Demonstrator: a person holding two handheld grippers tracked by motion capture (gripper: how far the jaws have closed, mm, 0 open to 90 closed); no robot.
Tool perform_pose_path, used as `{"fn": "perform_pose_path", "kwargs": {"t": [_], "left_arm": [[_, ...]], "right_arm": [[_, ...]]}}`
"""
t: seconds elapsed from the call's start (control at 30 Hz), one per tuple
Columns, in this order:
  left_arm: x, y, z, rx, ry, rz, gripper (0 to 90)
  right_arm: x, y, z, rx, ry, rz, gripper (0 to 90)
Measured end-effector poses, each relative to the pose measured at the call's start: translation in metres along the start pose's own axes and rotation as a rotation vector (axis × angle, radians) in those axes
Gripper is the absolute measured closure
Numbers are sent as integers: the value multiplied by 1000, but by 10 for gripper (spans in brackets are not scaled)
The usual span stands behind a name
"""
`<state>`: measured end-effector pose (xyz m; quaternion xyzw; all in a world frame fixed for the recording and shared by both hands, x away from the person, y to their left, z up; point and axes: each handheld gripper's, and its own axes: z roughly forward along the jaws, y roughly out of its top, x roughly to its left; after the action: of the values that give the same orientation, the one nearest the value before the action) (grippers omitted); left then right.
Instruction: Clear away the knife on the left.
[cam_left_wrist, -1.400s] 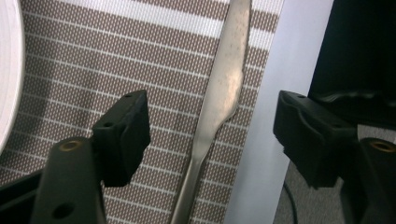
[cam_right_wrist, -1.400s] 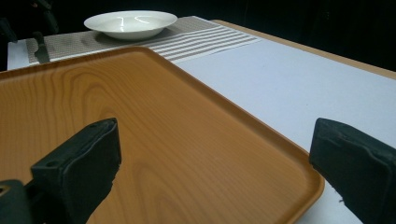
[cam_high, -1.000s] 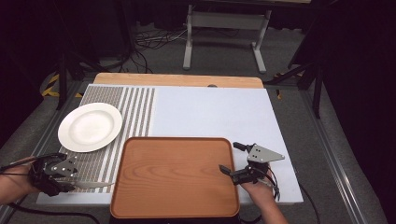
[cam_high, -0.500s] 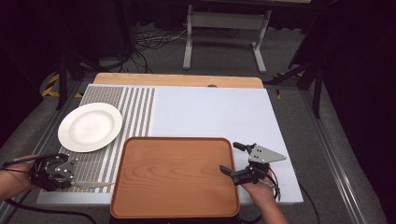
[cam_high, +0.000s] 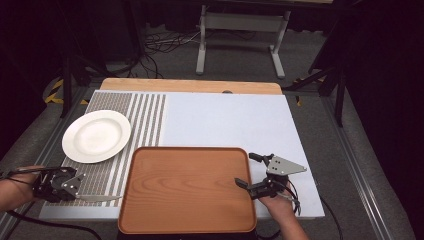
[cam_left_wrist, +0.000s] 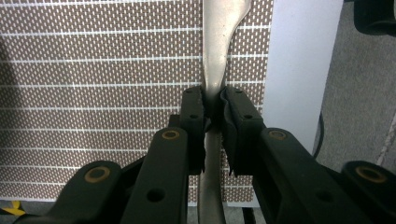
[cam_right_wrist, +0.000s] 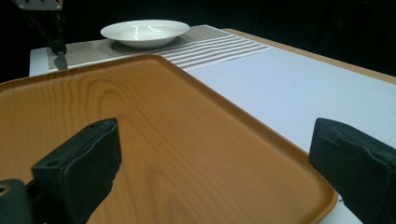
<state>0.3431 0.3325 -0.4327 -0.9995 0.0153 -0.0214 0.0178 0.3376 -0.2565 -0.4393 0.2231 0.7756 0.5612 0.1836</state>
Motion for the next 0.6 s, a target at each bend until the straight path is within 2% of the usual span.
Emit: {"fn": "perform_pose_path", "kwargs": {"t": [0.27, 0.4, 0.57, 0.6], "left_arm": [[0, 1, 0, 2, 0, 11, 803], [-2, 1, 0, 2, 17, 14, 803], [-2, 1, 0, 2, 18, 8, 803], [-2, 1, 0, 2, 17, -3, 803]], "right_arm": [[-1, 0, -3, -10, 0, 6, 31], [-1, 0, -2, -12, 2, 7, 31], [0, 1, -3, -13, 4, 8, 31], [0, 1, -3, -13, 4, 8, 31]]}}
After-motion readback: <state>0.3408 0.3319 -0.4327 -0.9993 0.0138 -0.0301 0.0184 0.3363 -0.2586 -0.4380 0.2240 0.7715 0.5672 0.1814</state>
